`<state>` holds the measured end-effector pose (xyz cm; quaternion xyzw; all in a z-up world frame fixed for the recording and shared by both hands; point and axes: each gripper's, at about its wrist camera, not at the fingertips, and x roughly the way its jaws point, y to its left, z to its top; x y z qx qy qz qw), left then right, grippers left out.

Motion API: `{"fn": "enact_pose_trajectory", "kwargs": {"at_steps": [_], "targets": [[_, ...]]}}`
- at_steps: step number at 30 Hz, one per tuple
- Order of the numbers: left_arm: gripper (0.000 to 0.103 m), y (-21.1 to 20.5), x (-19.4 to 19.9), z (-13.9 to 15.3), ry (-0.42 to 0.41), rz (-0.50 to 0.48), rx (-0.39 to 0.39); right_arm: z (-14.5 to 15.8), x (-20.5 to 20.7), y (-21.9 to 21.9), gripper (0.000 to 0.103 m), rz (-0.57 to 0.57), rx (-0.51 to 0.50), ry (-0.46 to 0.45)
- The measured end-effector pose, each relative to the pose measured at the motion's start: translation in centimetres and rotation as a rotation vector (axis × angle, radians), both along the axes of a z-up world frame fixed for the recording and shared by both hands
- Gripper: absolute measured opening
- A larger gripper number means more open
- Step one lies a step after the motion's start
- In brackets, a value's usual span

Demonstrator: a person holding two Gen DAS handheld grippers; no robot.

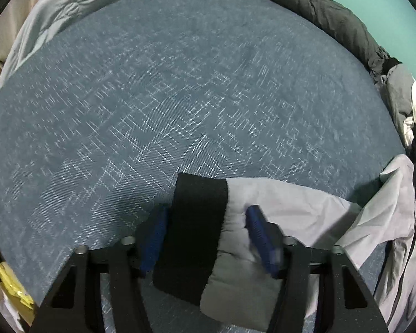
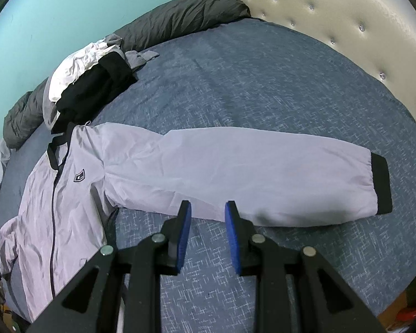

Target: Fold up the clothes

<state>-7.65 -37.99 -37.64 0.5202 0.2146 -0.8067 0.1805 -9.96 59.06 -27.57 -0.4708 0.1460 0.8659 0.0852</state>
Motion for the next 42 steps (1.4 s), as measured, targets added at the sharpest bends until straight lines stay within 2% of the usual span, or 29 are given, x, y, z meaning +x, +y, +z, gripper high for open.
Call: {"fn": "enact_pose_trajectory", "kwargs": {"at_steps": [1,3,6,13,17,18,20,24,28,33,38,42], "targets": [[0.054,-0.1,0.1,0.0,0.005,0.002,0.001,0.0,0.0,0.0,0.025,-0.002,0.003,-0.002],[0.042,-0.1,0.2,0.3,0.021,-0.015,0.003,0.1,0.0,0.0,0.025,-0.008,0.004,-0.005],[0.032,-0.1,0.7,2.0,0.053,-0.034,-0.022,0.2,-0.1,-0.4,0.025,-0.004,-0.003,0.001],[0.027,-2.7,3.2,9.4,0.182,0.027,-0.094,0.6,-0.2,-1.6,0.025,0.023,-0.020,0.020],[0.030,-5.4,4.2,10.9,0.216,0.133,0.001,0.6,-0.1,-1.9,0.025,0.028,-0.034,0.025],[0.036,-5.6,3.9,10.6,0.193,0.153,0.014,0.6,-0.1,-1.9,0.025,0.026,-0.038,0.024],[0.041,-4.7,4.0,10.0,0.153,0.180,0.010,0.5,0.1,-1.8,0.025,0.023,-0.047,0.023],[0.052,-5.2,4.3,9.0,0.136,0.213,-0.007,0.2,0.4,-1.7,0.025,0.015,-0.065,0.021],[0.052,-4.5,5.3,7.8,0.114,0.153,0.004,0.0,0.7,-1.5,0.025,0.008,-0.083,0.020],[0.053,-2.3,6.4,5.7,0.066,0.050,-0.021,-0.3,0.8,-2.2,0.025,0.012,-0.099,0.017],[0.055,-0.1,8.0,5.1,0.084,-0.028,-0.049,-0.1,0.3,-3.8,0.025,0.057,-0.087,0.017],[0.062,1.3,9.0,5.5,0.108,-0.073,-0.080,-0.2,0.0,-4.5,0.025,0.073,-0.092,0.019]]}}
